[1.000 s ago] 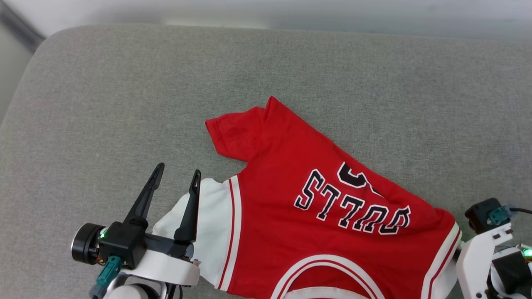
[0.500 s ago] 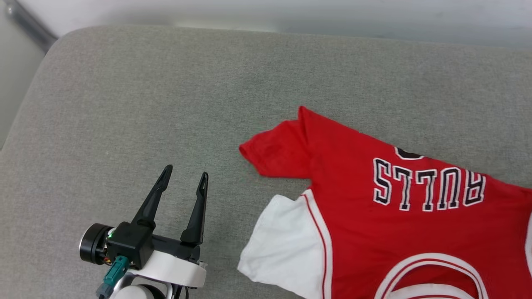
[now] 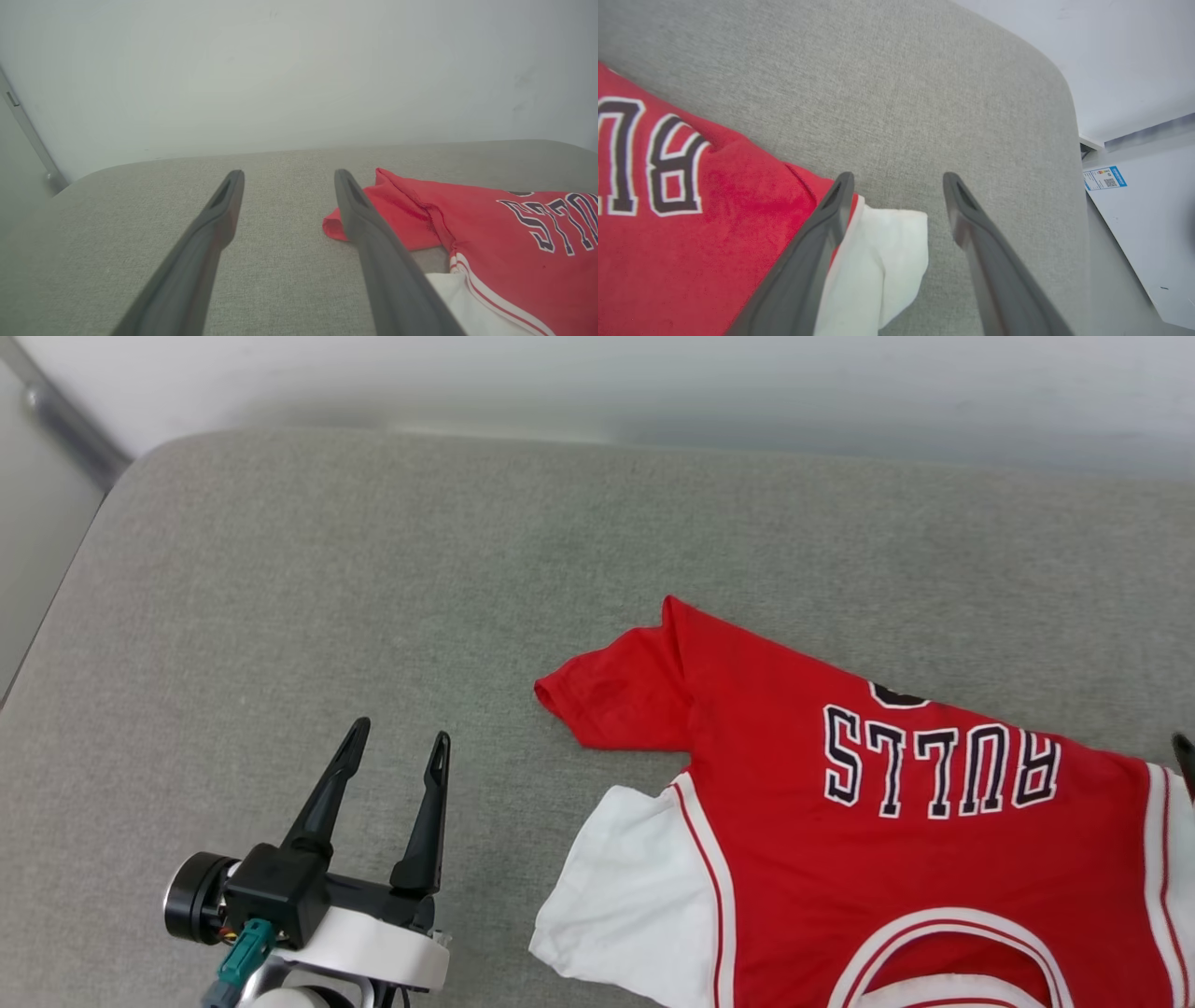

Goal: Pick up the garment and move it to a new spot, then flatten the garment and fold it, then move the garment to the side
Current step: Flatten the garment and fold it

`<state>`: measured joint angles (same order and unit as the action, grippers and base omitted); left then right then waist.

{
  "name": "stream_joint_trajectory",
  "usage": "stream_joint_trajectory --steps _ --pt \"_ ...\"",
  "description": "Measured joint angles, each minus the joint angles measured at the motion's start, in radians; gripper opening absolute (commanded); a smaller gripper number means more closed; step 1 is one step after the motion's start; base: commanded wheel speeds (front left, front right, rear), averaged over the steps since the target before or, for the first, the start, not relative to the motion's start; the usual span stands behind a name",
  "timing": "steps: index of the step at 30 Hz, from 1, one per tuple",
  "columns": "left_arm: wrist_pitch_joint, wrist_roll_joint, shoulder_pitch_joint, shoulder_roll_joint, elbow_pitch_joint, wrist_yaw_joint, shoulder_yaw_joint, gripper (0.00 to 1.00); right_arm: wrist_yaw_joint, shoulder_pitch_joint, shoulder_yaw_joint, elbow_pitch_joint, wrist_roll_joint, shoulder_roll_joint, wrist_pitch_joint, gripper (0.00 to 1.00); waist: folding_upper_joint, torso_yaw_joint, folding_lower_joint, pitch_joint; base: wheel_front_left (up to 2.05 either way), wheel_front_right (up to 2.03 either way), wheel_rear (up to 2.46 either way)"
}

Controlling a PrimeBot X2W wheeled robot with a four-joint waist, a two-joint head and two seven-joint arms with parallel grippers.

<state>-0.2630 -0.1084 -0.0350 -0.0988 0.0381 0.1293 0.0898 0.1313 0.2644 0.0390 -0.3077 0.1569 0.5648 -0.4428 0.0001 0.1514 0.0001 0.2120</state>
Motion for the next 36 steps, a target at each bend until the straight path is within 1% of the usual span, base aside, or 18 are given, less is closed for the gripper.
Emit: stream_joint_trajectory --steps 4,5,10,11,12,13,14,18,21,24,25,27,30,31,32,34,36 --pt "0.000 -0.003 0.011 -0.002 0.003 0.000 -0.004 1.00 0.000 -0.003 0.029 0.062 0.041 -0.051 0.132 1.00 0.0000 -0.022 0.0000 -0.031 0.00 0.00 0.00" --pt "0.000 -0.009 0.022 -0.007 0.007 0.000 -0.008 1.00 0.000 -0.018 0.049 0.118 0.062 -0.089 0.239 1.00 0.0000 -0.040 0.0000 -0.054 0.00 0.00 0.00" --pt "0.000 -0.019 0.056 -0.016 0.008 0.000 -0.011 1.00 0.000 -0.088 0.078 0.221 0.097 -0.184 0.382 1.00 0.0000 -0.068 -0.0002 -0.093 0.00 0.00 0.00" --pt "0.000 -0.021 0.061 -0.016 0.009 0.000 -0.009 1.00 0.000 -0.107 0.086 0.242 0.102 -0.210 0.403 1.00 0.0000 -0.073 -0.0002 -0.100 0.00 0.00 0.00" --pt "0.000 -0.028 0.074 -0.017 0.009 0.000 -0.004 1.00 0.000 -0.157 0.094 0.284 0.101 -0.260 0.445 1.00 0.0000 -0.082 -0.0002 -0.114 0.00 0.00 0.00" --pt "0.000 -0.028 0.074 -0.017 0.009 0.000 -0.004 1.00 0.000 -0.157 0.094 0.284 0.101 -0.260 0.445 1.00 0.0000 -0.082 -0.0002 -0.114 0.00 0.00 0.00" --pt "0.000 -0.036 0.087 -0.020 0.009 0.000 0.006 1.00 0.000 -0.200 0.107 0.320 0.102 -0.305 0.482 1.00 0.0000 -0.091 -0.0002 -0.122 0.00 0.00 0.00" --pt "0.000 -0.046 0.105 -0.029 0.011 0.000 0.025 1.00 0.000 -0.266 0.109 0.380 0.102 -0.388 0.533 1.00 0.0000 -0.103 -0.0002 -0.133 0.00 0.00 0.00" --pt "0.000 -0.054 0.117 -0.033 0.008 0.000 0.041 1.00 0.000 -0.288 0.109 0.390 0.099 -0.407 0.550 1.00 0.0000 -0.109 -0.0003 -0.133 0.00 0.00 0.00" --pt "0.001 -0.065 0.120 -0.054 -0.020 0.000 0.076 1.00 0.000 -0.291 0.111 0.390 0.093 -0.412 0.554 1.00 0.0000 -0.115 -0.0002 -0.131 0.00 0.00 0.00" --pt "0.021 -0.072 0.123 -0.063 -0.034 0.000 0.096 1.00 0.000 -0.291 0.111 0.390 0.091 -0.412 0.556 1.00 0.0000 -0.116 -0.0002 -0.130 0.00 0.00 0.00" --pt "0.111 -0.087 0.125 -0.088 -0.048 0.000 0.139 1.00 0.000 -0.291 0.115 0.391 0.088 -0.411 0.555 1.00 0.0000 -0.120 -0.0002 -0.128 0.00 0.00 0.00" --pt "0.317 -0.145 0.117 -0.119 -0.038 0.000 0.185 1.00 0.000 -0.290 0.124 0.393 0.085 -0.409 0.548 1.00 0.0000 -0.124 -0.0002 -0.121 0.00 0.00 0.00" --pt "0.397 -0.173 0.115 -0.123 -0.031 0.000 0.187 1.00 0.000 -0.290 0.125 0.393 0.085 -0.409 0.546 1.00 0.0000 -0.125 -0.0002 -0.119 0.00 0.00 0.00" --pt "0.629 -0.202 0.114 -0.152 0.008 -0.008 0.201 1.00 0.000 -0.289 0.123 0.393 0.085 -0.407 0.543 1.00 0.0000 -0.131 -0.0002 -0.109 0.00 0.00 0.00" --pt "0.745 -0.213 0.114 -0.165 0.053 -0.022 0.208 1.00 0.000 -0.287 0.118 0.389 0.085 -0.407 0.544 1.00 0.0000 -0.136 -0.0002 -0.101 0.00 0.00 0.00" --pt "0.825 -0.221 0.112 -0.167 0.087 -0.036 0.216 1.00 0.000 -0.287 0.114 0.381 0.085 -0.408 0.547 1.00 0.0000 -0.141 -0.0002 -0.091 0.00 0.00 0.00"
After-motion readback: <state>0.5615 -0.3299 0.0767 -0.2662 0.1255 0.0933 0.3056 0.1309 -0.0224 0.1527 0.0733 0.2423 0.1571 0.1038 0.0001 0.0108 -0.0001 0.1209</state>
